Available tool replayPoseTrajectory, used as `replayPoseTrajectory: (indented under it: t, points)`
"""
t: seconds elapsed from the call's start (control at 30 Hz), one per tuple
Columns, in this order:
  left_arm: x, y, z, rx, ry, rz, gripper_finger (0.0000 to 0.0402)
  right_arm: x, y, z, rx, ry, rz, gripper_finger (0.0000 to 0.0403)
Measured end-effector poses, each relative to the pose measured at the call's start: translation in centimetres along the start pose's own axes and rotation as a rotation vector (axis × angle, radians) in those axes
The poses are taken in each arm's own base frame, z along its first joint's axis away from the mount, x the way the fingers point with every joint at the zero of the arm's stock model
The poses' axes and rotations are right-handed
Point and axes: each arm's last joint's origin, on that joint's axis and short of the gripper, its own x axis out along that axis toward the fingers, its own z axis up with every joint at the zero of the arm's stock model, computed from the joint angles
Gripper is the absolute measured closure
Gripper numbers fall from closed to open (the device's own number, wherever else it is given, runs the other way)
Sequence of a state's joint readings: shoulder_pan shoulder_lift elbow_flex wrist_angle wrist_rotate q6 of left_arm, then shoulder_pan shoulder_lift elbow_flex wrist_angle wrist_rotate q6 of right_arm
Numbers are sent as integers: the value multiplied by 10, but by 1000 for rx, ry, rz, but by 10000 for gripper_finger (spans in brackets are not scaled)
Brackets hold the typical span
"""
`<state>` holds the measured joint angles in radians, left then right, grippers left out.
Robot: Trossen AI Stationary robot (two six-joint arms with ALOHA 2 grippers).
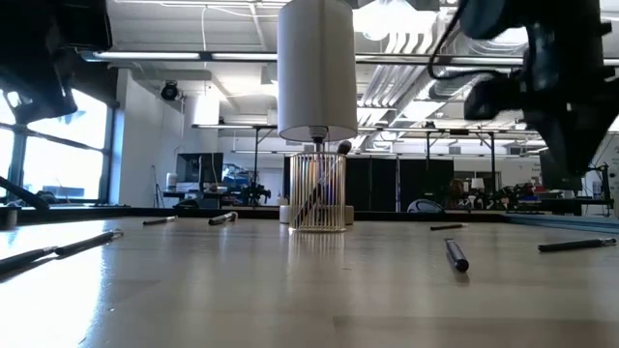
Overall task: Put items in baskets/containers
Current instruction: Put the black liner brush into the gold pen organizer
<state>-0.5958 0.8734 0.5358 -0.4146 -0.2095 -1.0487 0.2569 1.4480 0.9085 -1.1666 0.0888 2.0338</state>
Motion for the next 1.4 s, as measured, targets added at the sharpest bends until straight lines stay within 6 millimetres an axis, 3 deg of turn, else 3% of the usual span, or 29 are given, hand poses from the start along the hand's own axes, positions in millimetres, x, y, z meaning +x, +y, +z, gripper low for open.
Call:
replayPoseTrajectory:
  t: [0.23,0.47,1.17,1.4]
  points:
    - [0,0,-1,36,22,-1,401,40,-16,3,130,109,-112,318]
    - [0,0,-1,36,20,-3,401,63,-13,4,184,167,-10,289]
    - [0,4,-2,67,34,31,401,67,-8,6,208,220,22,290]
    - [0,4,-3,68,37,39,401,67,-7,3,219,250,31,318]
